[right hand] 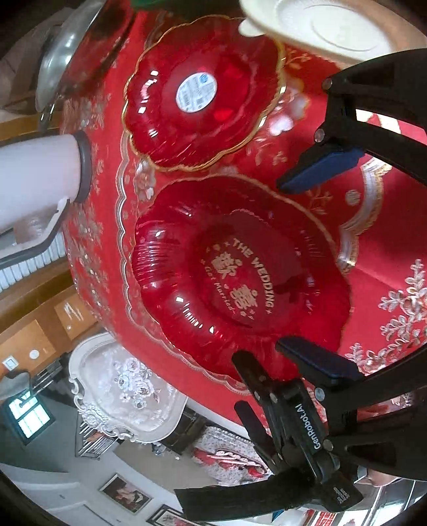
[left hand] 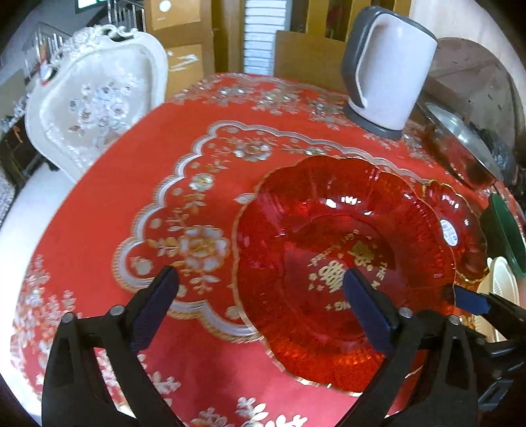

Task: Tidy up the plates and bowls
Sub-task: 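Grasp the rim of the large red 'THE WEDDING' plate with both tools, then carry the large red plate with both tools and lower it, opening both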

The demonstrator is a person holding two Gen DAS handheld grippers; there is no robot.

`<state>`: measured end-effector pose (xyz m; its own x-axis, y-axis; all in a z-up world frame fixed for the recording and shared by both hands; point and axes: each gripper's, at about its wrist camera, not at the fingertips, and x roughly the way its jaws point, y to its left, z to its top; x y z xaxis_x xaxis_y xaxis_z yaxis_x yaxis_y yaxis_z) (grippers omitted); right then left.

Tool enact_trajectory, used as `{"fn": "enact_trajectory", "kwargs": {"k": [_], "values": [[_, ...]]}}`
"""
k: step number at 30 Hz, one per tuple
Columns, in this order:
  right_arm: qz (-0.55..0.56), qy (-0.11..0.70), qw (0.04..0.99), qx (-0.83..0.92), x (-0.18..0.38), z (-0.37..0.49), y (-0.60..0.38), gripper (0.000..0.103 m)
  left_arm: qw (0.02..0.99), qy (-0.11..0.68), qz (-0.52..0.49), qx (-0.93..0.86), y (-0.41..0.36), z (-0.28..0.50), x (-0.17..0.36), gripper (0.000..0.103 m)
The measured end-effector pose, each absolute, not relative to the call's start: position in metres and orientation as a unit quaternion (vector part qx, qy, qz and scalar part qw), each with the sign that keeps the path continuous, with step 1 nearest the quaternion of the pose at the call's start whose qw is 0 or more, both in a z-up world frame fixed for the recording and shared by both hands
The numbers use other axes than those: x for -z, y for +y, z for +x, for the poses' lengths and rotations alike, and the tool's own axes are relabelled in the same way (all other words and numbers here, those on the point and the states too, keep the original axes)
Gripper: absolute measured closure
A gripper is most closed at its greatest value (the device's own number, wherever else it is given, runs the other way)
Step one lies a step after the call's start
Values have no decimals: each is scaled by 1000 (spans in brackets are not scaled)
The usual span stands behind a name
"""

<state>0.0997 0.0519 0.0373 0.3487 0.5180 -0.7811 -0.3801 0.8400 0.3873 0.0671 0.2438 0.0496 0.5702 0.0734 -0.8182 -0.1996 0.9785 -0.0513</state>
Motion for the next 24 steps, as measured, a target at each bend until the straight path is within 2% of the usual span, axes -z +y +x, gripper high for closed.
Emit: {"fn": "enact_trajectory", "kwargs": {"k": [1,2,3,5,8,10,12,14,24], "values": [[64,501,819,-270,-37,103,54,15,882,460,-66,-77,243,71,-48,9],[61,501,821,-267,-37,104,54,15,880,464,-60,-78,242,74,-45,19],[56,498,823,-266,-35,107,57,16,878,469,-56,-78,241,78,-43,37],[50,495,826,-265,-33,108,57,19,870,484,-58,-77,241,84,-36,62],[35,487,835,-255,-31,112,56,27,869,485,-50,-87,243,90,-33,76],[22,481,843,-239,-29,114,55,39,868,487,-42,-92,243,91,-31,79],[6,478,850,-224,-27,117,56,56,867,488,-36,-96,242,92,-29,80],[-4,486,845,-226,-20,119,59,64,868,484,-30,-103,240,92,-29,80],[-100,429,877,-192,-26,96,81,65,869,481,-51,-106,246,77,-32,80]]}}
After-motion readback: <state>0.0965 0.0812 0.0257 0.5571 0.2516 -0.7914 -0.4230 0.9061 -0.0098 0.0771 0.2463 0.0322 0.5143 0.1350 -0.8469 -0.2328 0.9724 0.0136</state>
